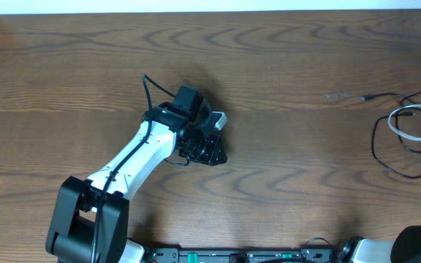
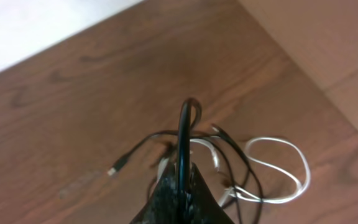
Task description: Untangle cables
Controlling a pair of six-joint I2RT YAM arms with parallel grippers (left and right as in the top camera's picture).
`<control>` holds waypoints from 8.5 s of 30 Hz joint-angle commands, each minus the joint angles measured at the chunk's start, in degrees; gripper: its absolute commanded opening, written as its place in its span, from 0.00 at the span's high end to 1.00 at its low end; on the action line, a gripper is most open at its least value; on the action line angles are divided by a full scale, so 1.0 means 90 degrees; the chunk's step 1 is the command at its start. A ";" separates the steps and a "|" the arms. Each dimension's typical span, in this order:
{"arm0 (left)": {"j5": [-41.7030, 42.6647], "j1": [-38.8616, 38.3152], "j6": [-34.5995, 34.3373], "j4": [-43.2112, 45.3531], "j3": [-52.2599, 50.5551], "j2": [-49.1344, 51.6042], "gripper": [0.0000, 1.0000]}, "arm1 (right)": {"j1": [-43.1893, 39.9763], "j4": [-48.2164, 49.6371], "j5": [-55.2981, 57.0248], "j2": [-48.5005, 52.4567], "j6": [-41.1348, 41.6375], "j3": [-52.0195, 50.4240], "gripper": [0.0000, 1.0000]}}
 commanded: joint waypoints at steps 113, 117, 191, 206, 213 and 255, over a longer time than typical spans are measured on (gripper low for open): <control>-0.3959 0.1503 -0.1605 -0.1428 -0.1957 -0.7900 0.01 | 0.4680 -0.1540 0.0476 -0.6501 0.1154 -0.5382 0.01; -0.3959 0.1503 -0.1605 -0.1426 -0.1957 -0.7900 0.01 | 0.4354 -0.1088 0.0457 -0.6866 0.1110 -0.5583 0.01; -0.3961 0.1503 -0.1605 -0.1428 -0.1957 -0.7900 0.00 | 0.3434 0.5013 -0.0498 -0.9797 -0.1171 -1.0326 0.01; -0.4075 0.1511 -0.1498 -0.1559 -0.2358 -0.8898 0.00 | 0.3434 0.5013 -0.0498 -0.9797 -0.1171 -1.0326 0.01; -0.4104 0.2021 -0.1479 -0.0583 -0.3592 -1.0309 0.00 | 0.3434 0.5013 -0.0498 -0.9797 -0.1171 -1.0326 0.01; -0.3937 0.2154 0.0614 0.4090 -0.6577 -1.0416 0.00 | 0.3434 0.5013 -0.0498 -0.9797 -0.1171 -1.0326 0.01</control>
